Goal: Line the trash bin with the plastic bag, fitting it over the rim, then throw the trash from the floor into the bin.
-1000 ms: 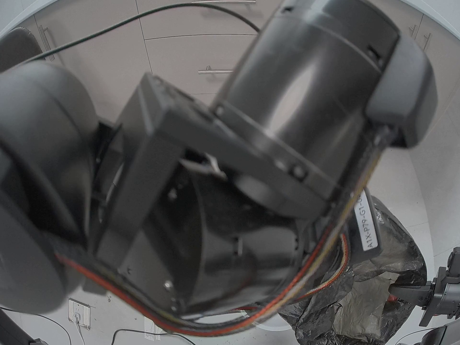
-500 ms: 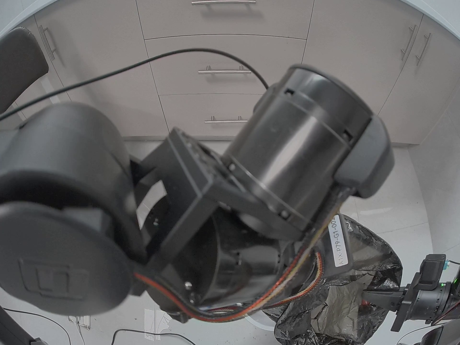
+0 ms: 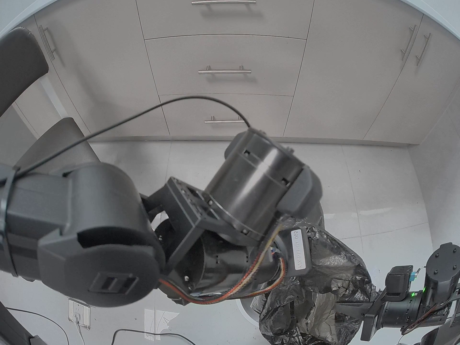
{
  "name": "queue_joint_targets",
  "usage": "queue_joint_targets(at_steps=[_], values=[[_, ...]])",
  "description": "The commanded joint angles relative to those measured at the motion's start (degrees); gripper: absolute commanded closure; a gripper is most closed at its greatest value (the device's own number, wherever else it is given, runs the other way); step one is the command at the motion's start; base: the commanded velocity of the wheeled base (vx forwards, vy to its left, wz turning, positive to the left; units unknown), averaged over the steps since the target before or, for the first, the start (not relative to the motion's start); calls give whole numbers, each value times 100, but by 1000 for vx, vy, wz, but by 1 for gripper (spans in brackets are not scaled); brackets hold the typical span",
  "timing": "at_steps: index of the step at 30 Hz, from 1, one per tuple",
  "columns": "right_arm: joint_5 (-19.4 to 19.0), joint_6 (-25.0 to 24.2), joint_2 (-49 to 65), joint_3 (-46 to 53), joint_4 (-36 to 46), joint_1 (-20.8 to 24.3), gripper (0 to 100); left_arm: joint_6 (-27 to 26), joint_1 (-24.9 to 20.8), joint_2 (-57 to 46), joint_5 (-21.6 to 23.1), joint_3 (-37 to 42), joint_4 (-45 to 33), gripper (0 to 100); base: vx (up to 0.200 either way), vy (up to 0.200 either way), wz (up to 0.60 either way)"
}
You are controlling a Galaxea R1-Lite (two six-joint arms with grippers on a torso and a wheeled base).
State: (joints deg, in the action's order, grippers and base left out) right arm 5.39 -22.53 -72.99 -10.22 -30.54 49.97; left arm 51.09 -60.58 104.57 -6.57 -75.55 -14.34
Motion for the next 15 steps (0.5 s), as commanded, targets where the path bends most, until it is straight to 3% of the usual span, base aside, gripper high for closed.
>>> queue_joint_targets(at_steps=[1, 9, 15], values=[[24, 29, -366, 37, -49, 153, 100, -99, 248, 99, 24, 453, 282, 100, 0, 0, 0], [68, 469, -928, -24, -110, 145, 100, -143, 450, 239, 33, 585, 405, 100, 0, 0, 0], [182, 504, -1385, 222, -936, 145, 100, -134, 459, 222, 112, 699, 405, 100, 0, 0, 0]])
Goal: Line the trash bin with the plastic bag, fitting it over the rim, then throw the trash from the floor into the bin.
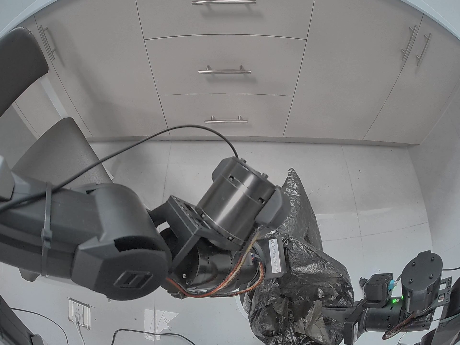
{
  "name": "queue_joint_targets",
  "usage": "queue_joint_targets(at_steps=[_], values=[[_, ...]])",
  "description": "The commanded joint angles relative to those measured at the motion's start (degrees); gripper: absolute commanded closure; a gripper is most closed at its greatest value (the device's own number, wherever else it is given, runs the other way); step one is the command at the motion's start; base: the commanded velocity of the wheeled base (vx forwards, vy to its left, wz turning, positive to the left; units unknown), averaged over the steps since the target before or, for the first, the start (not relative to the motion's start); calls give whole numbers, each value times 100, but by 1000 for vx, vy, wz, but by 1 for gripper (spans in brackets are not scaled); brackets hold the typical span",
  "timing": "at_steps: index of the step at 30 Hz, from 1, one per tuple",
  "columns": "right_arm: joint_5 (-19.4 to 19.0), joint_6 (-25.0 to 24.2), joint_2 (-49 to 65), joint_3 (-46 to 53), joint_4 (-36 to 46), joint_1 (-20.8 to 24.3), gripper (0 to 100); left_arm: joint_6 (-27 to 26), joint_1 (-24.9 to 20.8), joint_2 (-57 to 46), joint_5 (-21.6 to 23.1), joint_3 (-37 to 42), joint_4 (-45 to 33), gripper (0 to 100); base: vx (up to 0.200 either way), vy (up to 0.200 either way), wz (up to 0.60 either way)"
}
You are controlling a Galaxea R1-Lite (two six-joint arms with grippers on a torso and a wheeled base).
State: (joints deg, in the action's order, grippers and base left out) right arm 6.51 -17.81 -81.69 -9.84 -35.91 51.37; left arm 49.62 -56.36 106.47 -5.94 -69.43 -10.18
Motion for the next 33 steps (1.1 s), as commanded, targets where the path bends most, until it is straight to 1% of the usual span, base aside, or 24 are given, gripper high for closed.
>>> queue_joint_targets(at_steps=[1, 2, 3, 5, 6, 10, 19, 24, 30, 33], values=[[70, 32, -559, 210, -522, 4, 100, 13, 37, 31, 49, 87, -10, 100, 0, 0, 0], [70, 32, -567, 219, -548, 4, 100, 13, 37, 31, 49, 87, -10, 100, 0, 0, 0], [70, 32, -647, 272, -786, 4, 100, 13, 37, 5, 49, 122, -10, 100, 0, 0, 0], [70, 23, -655, 281, -803, 4, 100, 13, 46, 5, 49, 122, -10, 100, 0, 0, 0], [70, 32, -866, 289, -1102, 4, 100, 13, 37, -30, 58, 157, -10, 100, 0, 0, 0], [79, 76, -1042, 272, -1339, 13, 100, 13, 46, -21, 84, 201, -2, 100, 0, 0, 0], [79, 32, -1112, 316, -1410, -13, 100, 4, 143, -30, 163, 272, -2, 100, 0, 0, 0], [122, 6, -1139, 386, -1410, -39, 100, 4, 143, -12, 356, 280, 16, 100, 0, 0, 0], [395, -91, -1244, 439, -1673, -22, 100, -101, 143, 31, 383, 474, 376, 100, 0, 0, 0], [430, -100, -1297, 483, -1691, -22, 100, -224, 143, 23, 392, 570, 491, 100, 0, 0, 0]])
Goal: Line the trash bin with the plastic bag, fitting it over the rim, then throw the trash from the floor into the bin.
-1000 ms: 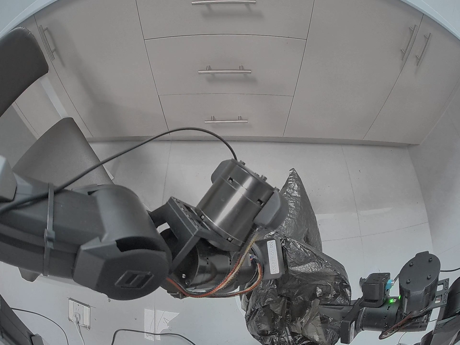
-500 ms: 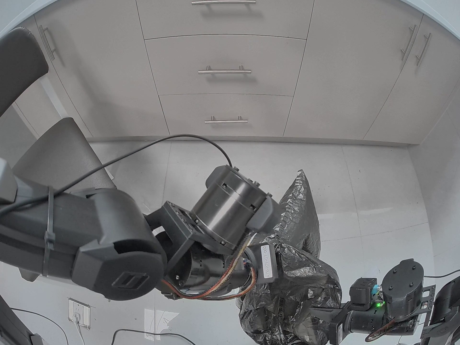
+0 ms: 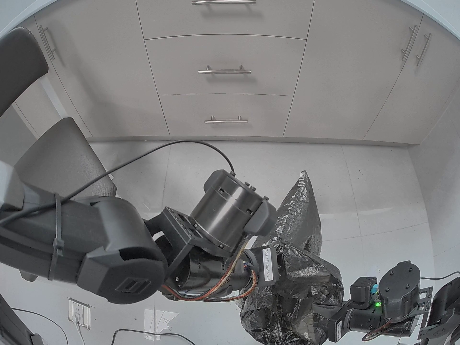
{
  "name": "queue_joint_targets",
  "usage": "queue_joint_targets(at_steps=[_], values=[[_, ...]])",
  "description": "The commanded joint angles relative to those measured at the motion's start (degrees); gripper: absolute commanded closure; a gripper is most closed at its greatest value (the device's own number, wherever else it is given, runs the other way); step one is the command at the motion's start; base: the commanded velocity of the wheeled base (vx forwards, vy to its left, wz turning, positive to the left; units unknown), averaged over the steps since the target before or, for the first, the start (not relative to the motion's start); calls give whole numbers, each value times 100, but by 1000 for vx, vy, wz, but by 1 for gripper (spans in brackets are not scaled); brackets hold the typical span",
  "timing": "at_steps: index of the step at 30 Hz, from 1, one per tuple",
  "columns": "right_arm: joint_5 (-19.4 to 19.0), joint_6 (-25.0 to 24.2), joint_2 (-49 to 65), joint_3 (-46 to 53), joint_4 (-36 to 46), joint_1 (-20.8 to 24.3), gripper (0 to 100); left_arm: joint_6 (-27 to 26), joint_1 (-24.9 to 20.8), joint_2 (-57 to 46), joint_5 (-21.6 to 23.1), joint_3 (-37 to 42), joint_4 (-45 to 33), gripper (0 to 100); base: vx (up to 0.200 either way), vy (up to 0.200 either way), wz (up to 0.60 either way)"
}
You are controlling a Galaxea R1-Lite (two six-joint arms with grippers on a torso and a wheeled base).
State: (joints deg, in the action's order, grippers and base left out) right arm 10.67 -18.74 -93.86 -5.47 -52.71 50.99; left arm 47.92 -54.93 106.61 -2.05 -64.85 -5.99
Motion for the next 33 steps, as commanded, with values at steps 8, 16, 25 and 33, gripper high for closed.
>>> queue_joint_targets(at_steps=[8, 16, 25, 33], values=[[14, -34, -168, 187, -29, 25, 100, -64, 0, 18, -6, 184, 80, 100, 0, 0, 0], [32, -262, -757, 539, -732, 42, 100, -72, 35, 414, 47, 245, 133, 100, 0, 0, 0], [190, -280, -1829, 539, -1532, 25, 100, -108, 132, 791, 117, 351, 484, 100, 0, 0, 0], [392, -227, -2172, 539, -1874, 60, 100, -354, 308, 906, 134, 430, 555, 100, 0, 0, 0]])
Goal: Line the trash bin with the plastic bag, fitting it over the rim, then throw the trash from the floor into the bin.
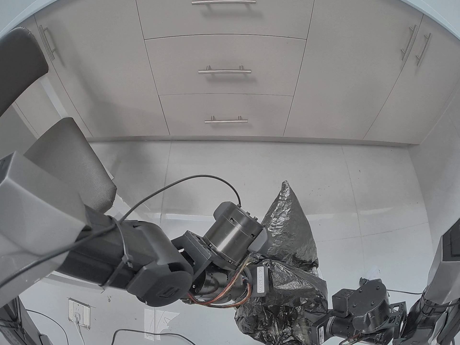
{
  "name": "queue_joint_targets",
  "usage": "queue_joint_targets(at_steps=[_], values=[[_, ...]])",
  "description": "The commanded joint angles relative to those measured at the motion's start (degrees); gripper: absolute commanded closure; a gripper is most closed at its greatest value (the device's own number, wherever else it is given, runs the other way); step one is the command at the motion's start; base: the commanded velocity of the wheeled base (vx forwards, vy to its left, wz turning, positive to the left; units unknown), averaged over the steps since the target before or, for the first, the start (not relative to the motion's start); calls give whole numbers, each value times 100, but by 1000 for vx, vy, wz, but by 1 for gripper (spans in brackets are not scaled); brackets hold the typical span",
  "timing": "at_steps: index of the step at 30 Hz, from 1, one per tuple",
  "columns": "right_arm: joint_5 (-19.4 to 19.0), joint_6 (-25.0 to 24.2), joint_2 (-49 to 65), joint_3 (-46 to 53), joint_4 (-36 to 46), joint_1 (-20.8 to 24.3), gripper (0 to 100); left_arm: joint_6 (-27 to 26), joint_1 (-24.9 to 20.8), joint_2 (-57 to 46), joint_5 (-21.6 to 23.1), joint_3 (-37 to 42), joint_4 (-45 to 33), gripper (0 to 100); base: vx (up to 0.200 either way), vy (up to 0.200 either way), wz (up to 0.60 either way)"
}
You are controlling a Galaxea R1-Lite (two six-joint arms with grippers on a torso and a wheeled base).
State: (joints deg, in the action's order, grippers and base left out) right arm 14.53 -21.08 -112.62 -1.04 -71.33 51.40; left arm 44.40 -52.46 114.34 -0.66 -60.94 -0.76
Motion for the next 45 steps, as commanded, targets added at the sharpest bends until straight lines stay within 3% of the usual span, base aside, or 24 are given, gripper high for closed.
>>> queue_joint_targets(at_steps=[1, 17, 18, 23, 27, 33, 38, 45], values=[[6, 7, -305, 95, -13, 20, 100, -1, 60, 133, -4, 56, 49, 100, 0, 0, 0], [155, 16, -577, 95, -197, 20, 100, -19, 60, 159, 4, 179, 304, 100, 0, 0, 0], [208, 16, -577, 95, -197, 20, 0, -19, 60, 159, 4, 170, 304, 100, 0, 0, 0], [208, -10, -393, 95, -294, 2, 0, -19, 60, 133, 4, 170, 304, 100, 0, 0, 0], [173, 165, 469, 77, -382, -156, 0, -19, 34, 115, 13, 135, 304, 100, 0, 0, 0], [190, 684, 1075, -380, -259, -1070, 0, -10, 34, 106, 13, 161, 401, 100, 0, 0, 0], [155, 693, 1462, -2015, 1499, -1633, 0, -10, 25, 80, 110, 170, 489, 100, 0, 0, 0], [32, 658, 1374, -4300, 3380, -1642, 0, -10, 16, 89, 119, 179, 497, 100, 0, 0, 0]])
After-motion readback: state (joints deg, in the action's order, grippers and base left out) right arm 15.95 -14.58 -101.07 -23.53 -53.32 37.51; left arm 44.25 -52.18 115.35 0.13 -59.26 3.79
